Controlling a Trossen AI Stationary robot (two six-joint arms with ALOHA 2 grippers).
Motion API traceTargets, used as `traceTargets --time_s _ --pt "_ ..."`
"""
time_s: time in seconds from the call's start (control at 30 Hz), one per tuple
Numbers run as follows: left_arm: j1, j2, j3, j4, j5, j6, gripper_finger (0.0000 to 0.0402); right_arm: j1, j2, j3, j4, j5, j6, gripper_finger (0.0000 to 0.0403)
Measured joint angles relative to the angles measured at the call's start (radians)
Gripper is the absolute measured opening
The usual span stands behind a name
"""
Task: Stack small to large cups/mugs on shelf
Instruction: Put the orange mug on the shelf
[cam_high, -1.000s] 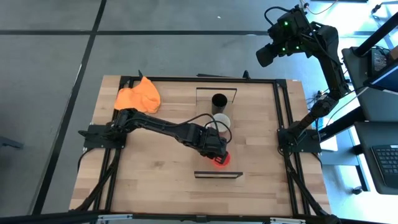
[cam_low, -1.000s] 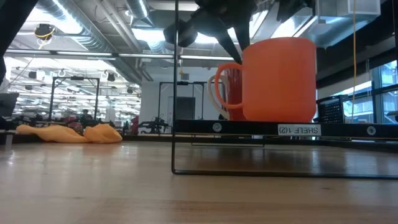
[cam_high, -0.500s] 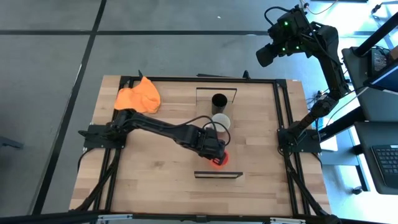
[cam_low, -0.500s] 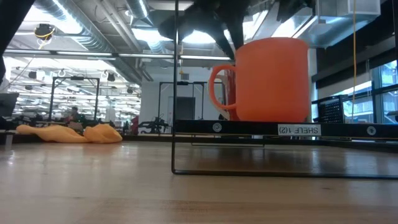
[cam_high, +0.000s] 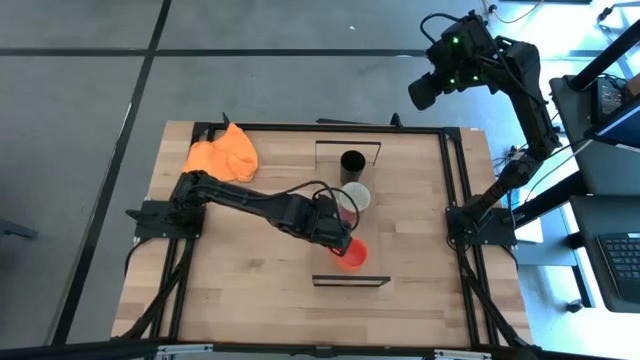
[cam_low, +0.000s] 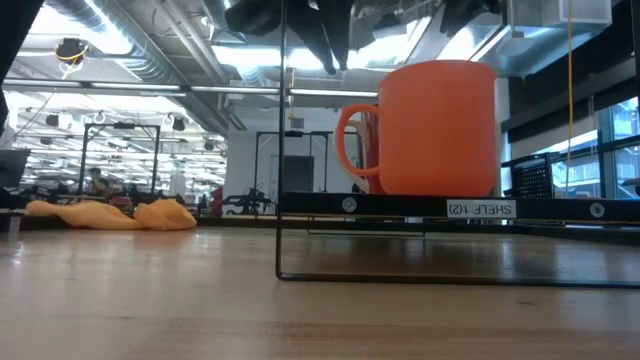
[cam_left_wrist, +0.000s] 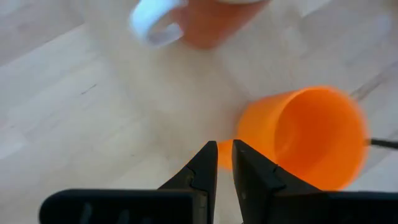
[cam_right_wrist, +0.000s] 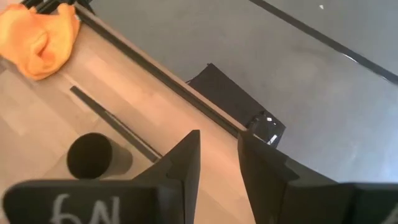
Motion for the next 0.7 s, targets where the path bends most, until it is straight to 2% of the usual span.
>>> traceTargets --time_s 0.17,0.47,0.7 --pt "0.002 0.006 0.000 -0.011 0.016 0.001 0.0043 0.034 0.006 0.000 0.000 0.001 0.000 0.0110" --pt "0.002 0.018 0.000 0.059 -0.033 0.055 0.0044 0.042 0.020 0.000 0.003 0.002 0.003 0.0110" --pt "0.001 0.064 0.000 0.075 0.031 0.076 0.0043 0.042 0.026 0.000 0.007 0.003 0.003 0.0110"
